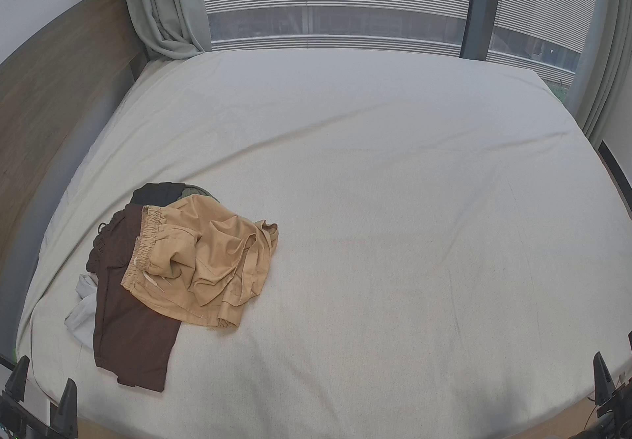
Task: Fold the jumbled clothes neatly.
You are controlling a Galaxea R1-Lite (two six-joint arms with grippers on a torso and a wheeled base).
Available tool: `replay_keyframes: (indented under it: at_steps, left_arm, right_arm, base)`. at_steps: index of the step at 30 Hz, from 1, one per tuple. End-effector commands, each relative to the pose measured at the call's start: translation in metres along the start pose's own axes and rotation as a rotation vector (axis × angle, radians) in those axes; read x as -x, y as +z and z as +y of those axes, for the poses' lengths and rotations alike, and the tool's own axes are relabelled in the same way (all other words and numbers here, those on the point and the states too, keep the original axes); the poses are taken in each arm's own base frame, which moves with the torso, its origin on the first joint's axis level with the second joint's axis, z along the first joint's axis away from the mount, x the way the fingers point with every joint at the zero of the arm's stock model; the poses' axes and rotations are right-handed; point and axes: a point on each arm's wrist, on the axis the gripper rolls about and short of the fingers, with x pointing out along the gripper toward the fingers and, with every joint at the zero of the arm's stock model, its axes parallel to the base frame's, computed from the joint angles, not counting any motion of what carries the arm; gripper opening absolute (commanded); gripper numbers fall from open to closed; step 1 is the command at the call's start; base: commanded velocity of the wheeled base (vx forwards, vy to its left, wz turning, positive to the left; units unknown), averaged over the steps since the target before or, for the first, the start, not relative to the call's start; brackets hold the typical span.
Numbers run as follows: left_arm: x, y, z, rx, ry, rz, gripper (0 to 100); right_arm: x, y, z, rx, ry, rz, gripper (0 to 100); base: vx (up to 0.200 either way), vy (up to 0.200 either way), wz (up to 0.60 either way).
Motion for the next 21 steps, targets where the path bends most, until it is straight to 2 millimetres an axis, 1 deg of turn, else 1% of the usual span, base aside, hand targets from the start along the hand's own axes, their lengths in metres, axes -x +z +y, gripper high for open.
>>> replay_keyframes:
  at_steps: [1, 21]
  left_arm:
    - [-0.0001, -0.0051, 0.0002, 0.001, 0.001, 0.0, 100]
    - [-0.0001, -0.0051, 0.0001, -0.002, 0.0, 0.0, 100]
  right_arm:
    - [-0.0002, -0.0052, 0.0, 0.0, 0.0, 0.003, 100]
    - [-0.0002, -0.0052, -0.0001, 0.0, 0.002, 0.003, 100]
  base:
    - [0.0, 0.0, 0.0]
    - [0.0, 0.0, 0.0]
